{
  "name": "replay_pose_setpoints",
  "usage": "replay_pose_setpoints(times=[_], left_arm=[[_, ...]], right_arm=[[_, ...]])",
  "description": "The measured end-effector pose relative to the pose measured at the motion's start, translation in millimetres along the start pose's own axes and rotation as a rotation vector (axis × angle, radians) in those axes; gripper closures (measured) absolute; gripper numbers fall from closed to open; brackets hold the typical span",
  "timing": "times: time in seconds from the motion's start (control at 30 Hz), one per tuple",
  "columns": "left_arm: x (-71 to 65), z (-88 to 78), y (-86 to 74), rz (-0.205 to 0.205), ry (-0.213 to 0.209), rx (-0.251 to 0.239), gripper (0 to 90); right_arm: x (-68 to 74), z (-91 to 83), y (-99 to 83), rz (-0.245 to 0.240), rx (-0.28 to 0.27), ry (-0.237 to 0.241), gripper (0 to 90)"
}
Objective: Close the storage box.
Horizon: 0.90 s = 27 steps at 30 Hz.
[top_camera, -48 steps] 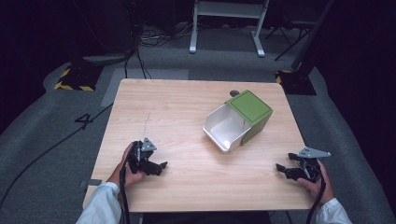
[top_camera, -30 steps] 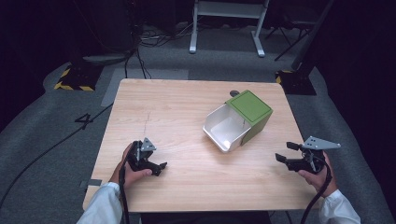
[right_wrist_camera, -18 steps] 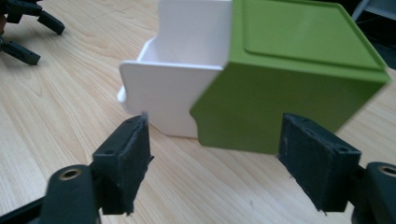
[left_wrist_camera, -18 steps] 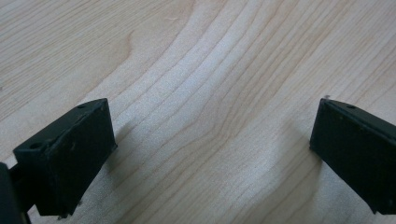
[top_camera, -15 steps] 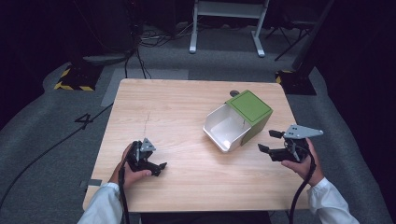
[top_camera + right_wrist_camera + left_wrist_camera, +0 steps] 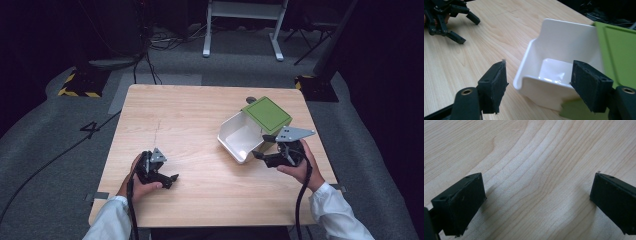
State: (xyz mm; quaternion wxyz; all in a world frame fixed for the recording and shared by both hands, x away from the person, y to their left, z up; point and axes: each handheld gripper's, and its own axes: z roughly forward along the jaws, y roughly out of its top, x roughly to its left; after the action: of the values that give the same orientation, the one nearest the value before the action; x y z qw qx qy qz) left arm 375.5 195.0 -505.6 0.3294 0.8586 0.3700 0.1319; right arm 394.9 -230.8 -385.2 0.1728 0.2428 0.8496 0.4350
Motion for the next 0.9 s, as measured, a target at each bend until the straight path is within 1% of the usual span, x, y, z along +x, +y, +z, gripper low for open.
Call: replay_pose_setpoints(times=[0.17, 0.27, 0.43, 0.5, 0.57, 0.63, 0.7, 0.77, 0.9], left_arm=[[0.0, 0.0, 0.0, 0.0, 0.0, 0.0, 0.1], [0.0, 0.0, 0.0, 0.0, 0.0, 0.0, 0.1], [0.0, 0.0, 0.0, 0.0, 0.0, 0.0, 0.1], [0.0, 0.0, 0.0, 0.0, 0.0, 0.0, 0.1], [0.0, 0.0, 0.0, 0.0, 0.0, 0.0, 0.1], [0.0, 0.0, 0.0, 0.0, 0.0, 0.0, 0.1], [0.0, 0.0, 0.0, 0.0, 0.0, 0.0, 0.1], [0.0, 0.0, 0.0, 0.0, 0.0, 0.0, 0.1], [-0.2, -0.1, -0.1, -0.001, 0.002, 0.0, 0.2]], right_arm=[[9.8, 23.1, 10.7, -0.02, 0.028, 0.033, 29.4], [14.1, 34.3, 15.3, -0.038, 0.052, 0.041, 29.4], [19.1, 55.7, 20.6, -0.039, 0.091, 0.064, 29.4], [20.4, 63.3, 21.4, -0.04, 0.106, 0.066, 29.7], [21.2, 72.2, 21.8, -0.034, 0.121, 0.073, 29.7], [22.7, 81.5, 21.5, -0.032, 0.148, 0.079, 30.2], [22.6, 87.6, 20.7, -0.029, 0.163, 0.072, 31.5], [23.2, 91.8, 20.8, -0.022, 0.172, 0.076, 32.6], [26.3, 96.3, 21.5, -0.041, 0.196, 0.058, 32.4]])
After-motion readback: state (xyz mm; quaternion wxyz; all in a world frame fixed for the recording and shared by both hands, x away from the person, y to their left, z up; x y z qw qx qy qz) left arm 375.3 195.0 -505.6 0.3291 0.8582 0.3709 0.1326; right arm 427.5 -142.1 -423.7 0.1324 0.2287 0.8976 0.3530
